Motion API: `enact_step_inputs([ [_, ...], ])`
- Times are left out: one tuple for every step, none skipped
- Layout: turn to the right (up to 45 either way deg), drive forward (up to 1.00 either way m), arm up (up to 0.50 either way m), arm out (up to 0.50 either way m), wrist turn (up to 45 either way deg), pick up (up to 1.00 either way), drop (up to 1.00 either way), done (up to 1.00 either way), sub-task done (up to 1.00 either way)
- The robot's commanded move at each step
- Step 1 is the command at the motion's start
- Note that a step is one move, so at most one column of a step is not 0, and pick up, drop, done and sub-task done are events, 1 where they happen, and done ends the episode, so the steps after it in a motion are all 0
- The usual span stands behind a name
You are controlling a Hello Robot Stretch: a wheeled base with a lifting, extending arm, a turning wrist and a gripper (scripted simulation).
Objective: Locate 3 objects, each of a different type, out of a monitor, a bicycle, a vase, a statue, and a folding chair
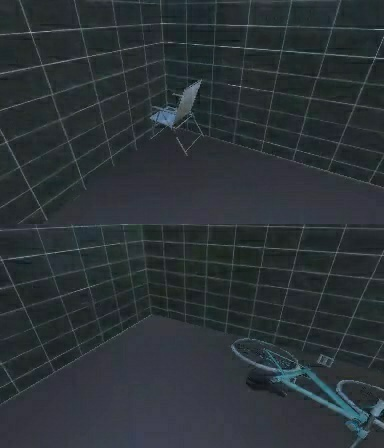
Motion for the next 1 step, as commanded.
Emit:
enact_step_inputs([
  [0.0, 1.00, 0.00, 0.00, 0.0, 0.00, 0.00, 0.00, 0.00],
])
